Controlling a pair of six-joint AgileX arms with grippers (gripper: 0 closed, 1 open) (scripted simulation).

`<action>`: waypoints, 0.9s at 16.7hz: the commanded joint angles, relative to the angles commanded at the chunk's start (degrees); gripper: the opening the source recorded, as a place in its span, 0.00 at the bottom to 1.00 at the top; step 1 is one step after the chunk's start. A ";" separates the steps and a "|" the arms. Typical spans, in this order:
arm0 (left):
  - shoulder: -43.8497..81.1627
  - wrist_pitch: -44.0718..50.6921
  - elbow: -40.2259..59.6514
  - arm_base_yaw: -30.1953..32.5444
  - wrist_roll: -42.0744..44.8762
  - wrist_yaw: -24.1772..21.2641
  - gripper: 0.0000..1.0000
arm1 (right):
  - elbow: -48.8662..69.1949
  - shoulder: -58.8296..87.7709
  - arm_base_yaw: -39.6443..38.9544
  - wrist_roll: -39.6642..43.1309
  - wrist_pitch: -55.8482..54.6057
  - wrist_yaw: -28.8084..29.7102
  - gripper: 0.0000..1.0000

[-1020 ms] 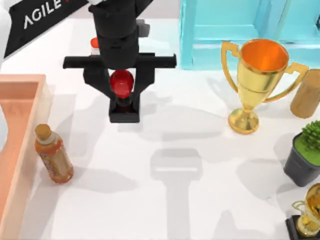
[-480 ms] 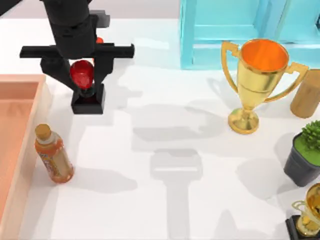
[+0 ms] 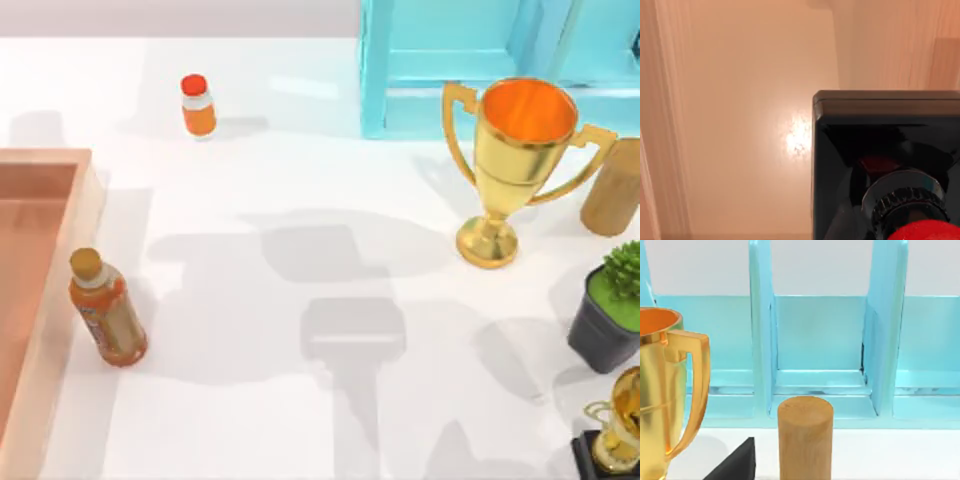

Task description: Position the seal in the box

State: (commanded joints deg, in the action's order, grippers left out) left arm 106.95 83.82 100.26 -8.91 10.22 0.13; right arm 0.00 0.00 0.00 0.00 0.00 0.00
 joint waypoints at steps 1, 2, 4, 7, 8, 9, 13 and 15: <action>-1.37 -0.01 -1.22 -2.54 2.56 0.00 0.00 | 0.00 0.00 0.00 0.00 0.00 0.00 1.00; -2.53 -0.04 -2.24 -4.53 4.56 -0.01 0.00 | 0.00 0.00 0.00 0.00 0.00 0.00 1.00; -3.91 -0.13 -3.44 -6.63 6.68 -0.04 0.00 | 0.00 0.00 0.00 0.00 0.00 0.00 1.00; -4.03 -0.14 -3.53 -6.80 6.85 -0.04 0.00 | 0.00 0.00 0.00 0.00 0.00 0.00 1.00; -3.77 -0.14 -3.33 -6.60 6.90 0.09 0.00 | 0.00 0.00 0.00 0.00 0.00 0.00 1.00; -3.76 -0.31 -3.53 -6.60 6.89 0.09 0.00 | 0.00 0.00 0.00 0.00 0.00 0.00 1.00; -4.11 -6.26 -9.50 -6.79 6.91 0.05 0.00 | 0.00 0.00 0.00 0.00 0.00 0.00 1.00; -4.21 -10.84 -14.19 -6.87 6.98 0.03 0.00 | 0.00 0.00 0.00 0.00 0.00 0.00 1.00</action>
State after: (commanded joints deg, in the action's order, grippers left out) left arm 102.74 72.98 86.06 -15.78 17.19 0.16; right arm 0.00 0.00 0.00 0.00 0.00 0.00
